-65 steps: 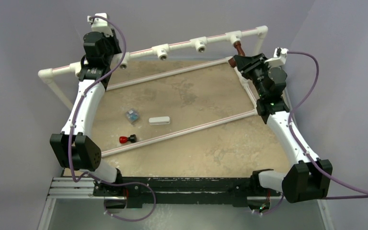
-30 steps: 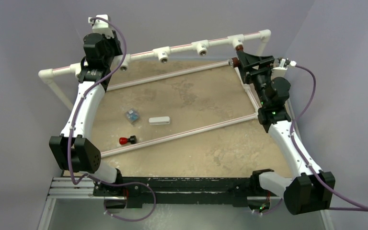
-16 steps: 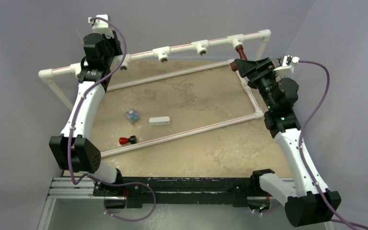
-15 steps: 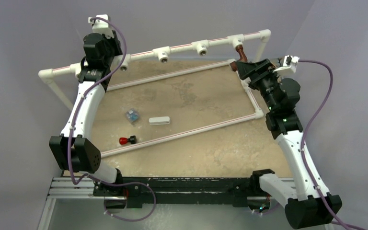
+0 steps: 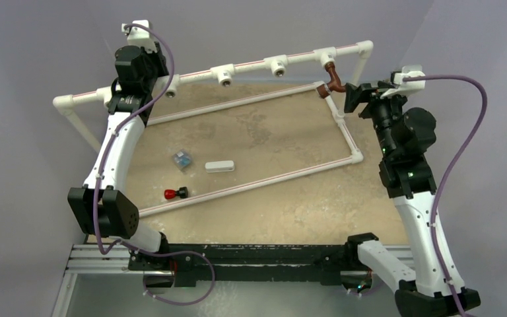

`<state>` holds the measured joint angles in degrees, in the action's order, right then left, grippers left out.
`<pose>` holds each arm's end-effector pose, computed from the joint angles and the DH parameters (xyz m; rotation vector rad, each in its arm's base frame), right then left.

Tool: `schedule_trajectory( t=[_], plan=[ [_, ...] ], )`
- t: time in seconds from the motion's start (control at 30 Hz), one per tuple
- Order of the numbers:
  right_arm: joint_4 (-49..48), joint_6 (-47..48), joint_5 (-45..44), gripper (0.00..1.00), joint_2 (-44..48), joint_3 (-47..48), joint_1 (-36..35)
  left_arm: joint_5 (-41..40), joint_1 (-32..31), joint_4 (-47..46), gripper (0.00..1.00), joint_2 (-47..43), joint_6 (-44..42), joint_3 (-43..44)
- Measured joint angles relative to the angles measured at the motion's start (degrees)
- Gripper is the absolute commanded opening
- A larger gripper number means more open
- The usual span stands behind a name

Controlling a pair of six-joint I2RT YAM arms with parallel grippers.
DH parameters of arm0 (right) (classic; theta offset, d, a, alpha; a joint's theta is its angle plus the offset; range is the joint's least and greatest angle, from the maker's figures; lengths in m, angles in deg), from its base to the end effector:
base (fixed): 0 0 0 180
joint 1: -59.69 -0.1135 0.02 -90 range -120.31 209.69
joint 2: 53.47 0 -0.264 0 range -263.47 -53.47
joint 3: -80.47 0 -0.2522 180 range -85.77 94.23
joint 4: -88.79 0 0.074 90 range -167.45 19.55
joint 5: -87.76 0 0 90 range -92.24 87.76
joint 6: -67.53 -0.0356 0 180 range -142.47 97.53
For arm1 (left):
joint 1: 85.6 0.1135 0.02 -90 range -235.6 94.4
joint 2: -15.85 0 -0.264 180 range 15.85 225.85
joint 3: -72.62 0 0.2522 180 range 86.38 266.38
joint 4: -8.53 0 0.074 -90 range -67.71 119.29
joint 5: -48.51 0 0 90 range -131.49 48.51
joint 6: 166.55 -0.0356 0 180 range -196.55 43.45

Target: Install the water faucets

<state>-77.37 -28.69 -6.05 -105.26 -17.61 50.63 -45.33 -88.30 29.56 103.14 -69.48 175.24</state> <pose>0.1781 0.0260 0.4783 0.0252 1.2891 0.1860 0.3594 -0.0146 0.4330 -0.1143 1.6667 -0.0729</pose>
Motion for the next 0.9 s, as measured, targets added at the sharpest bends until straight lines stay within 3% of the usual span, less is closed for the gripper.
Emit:
schedule_trajectory(
  t=[0.5,0.9],
  plan=[
    [4.7,48.8,-2.8,0.91,-1.7,1.6,-13.6,0.0,0.0,0.0,0.28,0.0,0.0,0.0],
    [-6.3,85.0,-13.3,0.95,1.9,-17.7,-17.6,0.0,0.0,0.0,0.28,0.0,0.0,0.0]
  ],
)
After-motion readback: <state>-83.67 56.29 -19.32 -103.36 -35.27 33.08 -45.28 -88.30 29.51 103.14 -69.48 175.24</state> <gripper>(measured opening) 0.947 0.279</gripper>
